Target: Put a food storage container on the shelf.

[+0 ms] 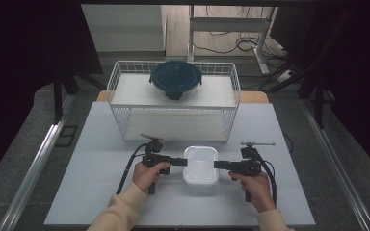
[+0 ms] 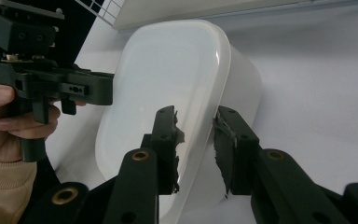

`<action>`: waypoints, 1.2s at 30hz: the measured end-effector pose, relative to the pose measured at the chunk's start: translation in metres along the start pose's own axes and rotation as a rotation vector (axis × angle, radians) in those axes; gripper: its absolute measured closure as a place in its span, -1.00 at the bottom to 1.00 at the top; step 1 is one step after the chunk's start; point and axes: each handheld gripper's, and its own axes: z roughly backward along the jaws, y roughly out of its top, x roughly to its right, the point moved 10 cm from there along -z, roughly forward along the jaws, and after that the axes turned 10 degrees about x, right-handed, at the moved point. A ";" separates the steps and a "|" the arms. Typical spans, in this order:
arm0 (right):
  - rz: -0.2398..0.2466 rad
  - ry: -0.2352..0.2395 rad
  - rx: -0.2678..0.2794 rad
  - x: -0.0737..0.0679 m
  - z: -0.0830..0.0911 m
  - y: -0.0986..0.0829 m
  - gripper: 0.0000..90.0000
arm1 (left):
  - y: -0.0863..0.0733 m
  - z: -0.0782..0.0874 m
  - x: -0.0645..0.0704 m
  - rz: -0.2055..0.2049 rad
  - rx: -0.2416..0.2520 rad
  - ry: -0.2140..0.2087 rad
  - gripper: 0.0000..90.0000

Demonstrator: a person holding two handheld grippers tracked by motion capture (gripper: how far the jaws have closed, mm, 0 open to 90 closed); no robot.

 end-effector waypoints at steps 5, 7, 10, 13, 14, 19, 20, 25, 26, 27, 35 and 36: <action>0.015 -0.004 0.014 -0.002 0.003 0.001 0.61 | 0.001 0.005 0.005 -0.009 0.008 -0.019 0.70; 0.024 -0.011 0.015 -0.004 0.005 0.002 0.63 | 0.001 0.005 0.006 -0.018 0.009 -0.018 0.71; 0.034 -0.009 0.018 -0.007 0.007 0.003 0.66 | 0.001 0.007 0.005 -0.035 0.014 -0.009 0.72; 0.042 0.001 0.024 -0.011 0.009 0.004 0.71 | 0.002 0.009 0.007 -0.047 0.026 -0.003 0.75; 0.044 0.001 0.025 -0.012 0.010 0.004 0.72 | 0.002 0.009 0.008 -0.049 0.033 -0.004 0.75; 0.066 0.002 0.034 -0.016 0.011 0.005 0.74 | 0.003 0.012 0.009 -0.061 0.042 0.000 0.75; 0.067 0.007 0.036 -0.016 0.011 0.006 0.74 | 0.003 0.013 0.009 -0.067 0.041 -0.002 0.75; 0.090 0.021 0.051 -0.024 0.014 0.009 0.75 | 0.006 0.020 0.014 -0.078 0.055 -0.019 0.75; 0.100 0.024 0.054 -0.027 0.015 0.010 0.75 | 0.006 0.022 0.015 -0.083 0.058 -0.024 0.75; 0.105 0.026 0.057 -0.029 0.015 0.011 0.75 | 0.006 0.024 0.016 -0.083 0.060 -0.027 0.75; 0.188 0.050 0.098 -0.057 0.021 0.022 0.74 | 0.016 0.049 0.032 -0.110 0.101 -0.057 0.73; 0.192 0.052 0.101 -0.060 0.021 0.023 0.75 | 0.018 0.053 0.035 -0.120 0.108 -0.051 0.73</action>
